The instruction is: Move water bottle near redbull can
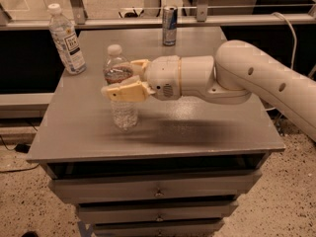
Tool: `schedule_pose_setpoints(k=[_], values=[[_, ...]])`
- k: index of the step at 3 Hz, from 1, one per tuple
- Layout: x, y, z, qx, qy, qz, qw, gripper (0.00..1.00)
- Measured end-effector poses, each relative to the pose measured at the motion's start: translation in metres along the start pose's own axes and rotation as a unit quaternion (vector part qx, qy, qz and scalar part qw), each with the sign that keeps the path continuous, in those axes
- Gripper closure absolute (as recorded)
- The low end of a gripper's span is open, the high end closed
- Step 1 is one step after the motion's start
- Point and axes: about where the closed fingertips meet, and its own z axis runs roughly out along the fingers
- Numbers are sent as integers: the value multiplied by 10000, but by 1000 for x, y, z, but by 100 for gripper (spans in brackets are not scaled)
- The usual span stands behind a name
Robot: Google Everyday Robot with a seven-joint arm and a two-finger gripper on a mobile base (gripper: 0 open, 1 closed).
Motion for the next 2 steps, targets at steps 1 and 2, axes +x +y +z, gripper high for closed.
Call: schedule_pose_setpoints(k=[1, 2], values=[[1, 8, -3, 79, -50, 57, 9999, 70], [-12, 4, -28, 368, -67, -69, 9993, 94]])
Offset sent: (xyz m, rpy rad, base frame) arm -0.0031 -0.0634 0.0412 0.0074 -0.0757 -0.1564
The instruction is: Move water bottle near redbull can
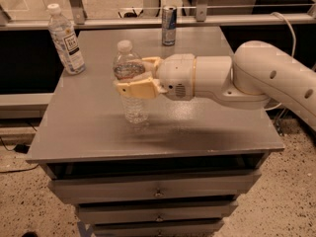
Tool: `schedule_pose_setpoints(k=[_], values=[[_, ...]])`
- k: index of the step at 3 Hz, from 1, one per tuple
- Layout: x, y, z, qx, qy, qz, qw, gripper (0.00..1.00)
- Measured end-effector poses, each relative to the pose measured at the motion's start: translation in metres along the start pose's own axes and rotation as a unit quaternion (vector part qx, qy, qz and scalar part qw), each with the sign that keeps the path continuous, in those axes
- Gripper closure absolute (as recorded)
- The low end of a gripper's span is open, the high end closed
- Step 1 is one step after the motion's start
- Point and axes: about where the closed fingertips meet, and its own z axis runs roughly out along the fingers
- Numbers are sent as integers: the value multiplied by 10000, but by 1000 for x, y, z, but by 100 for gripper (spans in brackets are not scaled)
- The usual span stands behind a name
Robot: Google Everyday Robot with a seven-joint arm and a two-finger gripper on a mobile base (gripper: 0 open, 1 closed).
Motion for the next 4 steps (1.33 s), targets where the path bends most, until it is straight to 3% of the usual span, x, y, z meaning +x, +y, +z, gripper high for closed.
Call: schedule_pose_setpoints(k=[1, 2, 4], values=[[-30, -22, -49, 479, -217, -284, 9982, 100], [-45, -32, -67, 665, -312, -411, 9965, 100], [-47, -38, -68, 672, -256, -475, 9963, 100]])
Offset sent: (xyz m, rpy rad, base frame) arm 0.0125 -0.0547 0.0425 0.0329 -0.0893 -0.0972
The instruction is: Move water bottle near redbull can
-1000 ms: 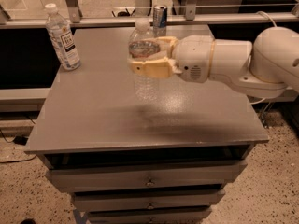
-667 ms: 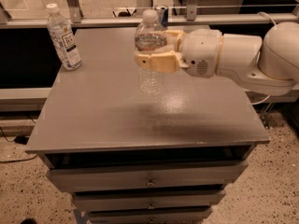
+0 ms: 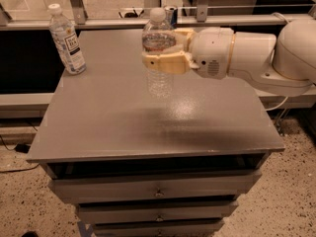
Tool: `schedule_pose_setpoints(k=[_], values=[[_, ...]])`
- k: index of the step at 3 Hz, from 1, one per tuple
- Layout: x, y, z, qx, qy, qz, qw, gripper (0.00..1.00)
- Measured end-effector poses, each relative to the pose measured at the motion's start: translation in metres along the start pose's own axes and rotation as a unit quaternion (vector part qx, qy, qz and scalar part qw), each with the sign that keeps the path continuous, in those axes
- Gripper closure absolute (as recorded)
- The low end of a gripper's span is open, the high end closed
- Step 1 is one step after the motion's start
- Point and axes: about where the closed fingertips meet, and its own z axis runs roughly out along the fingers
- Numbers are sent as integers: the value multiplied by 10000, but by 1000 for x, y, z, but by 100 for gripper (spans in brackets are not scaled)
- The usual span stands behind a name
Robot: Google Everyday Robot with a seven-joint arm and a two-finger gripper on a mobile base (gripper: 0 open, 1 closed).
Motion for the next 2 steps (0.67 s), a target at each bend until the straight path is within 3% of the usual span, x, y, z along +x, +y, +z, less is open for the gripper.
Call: schedule_pose_setpoints(k=[1, 2], values=[[7, -41, -12, 222, -4, -148, 9996, 100], [10, -120, -40, 727, -217, -286, 9967, 100]])
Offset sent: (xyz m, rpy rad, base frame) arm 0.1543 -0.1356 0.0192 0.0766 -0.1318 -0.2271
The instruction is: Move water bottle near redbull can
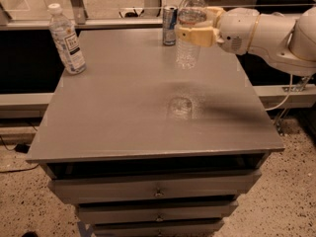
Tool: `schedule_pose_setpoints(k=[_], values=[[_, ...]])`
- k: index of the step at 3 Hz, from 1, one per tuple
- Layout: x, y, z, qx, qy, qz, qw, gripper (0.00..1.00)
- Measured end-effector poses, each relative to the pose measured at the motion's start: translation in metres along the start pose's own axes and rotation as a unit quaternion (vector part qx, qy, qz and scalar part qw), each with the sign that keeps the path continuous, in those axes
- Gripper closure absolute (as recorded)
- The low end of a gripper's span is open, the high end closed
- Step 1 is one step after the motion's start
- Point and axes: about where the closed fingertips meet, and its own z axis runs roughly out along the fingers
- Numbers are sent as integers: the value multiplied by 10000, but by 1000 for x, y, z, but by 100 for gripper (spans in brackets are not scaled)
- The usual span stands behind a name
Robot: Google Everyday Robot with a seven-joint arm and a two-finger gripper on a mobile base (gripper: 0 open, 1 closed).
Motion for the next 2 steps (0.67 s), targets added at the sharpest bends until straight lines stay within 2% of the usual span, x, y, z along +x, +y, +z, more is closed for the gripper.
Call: schedule_pose_setpoints(k=[1, 2], values=[[3, -50, -8, 286, -101, -51, 9995, 100], [13, -104, -11, 662, 6, -87, 9978, 100]])
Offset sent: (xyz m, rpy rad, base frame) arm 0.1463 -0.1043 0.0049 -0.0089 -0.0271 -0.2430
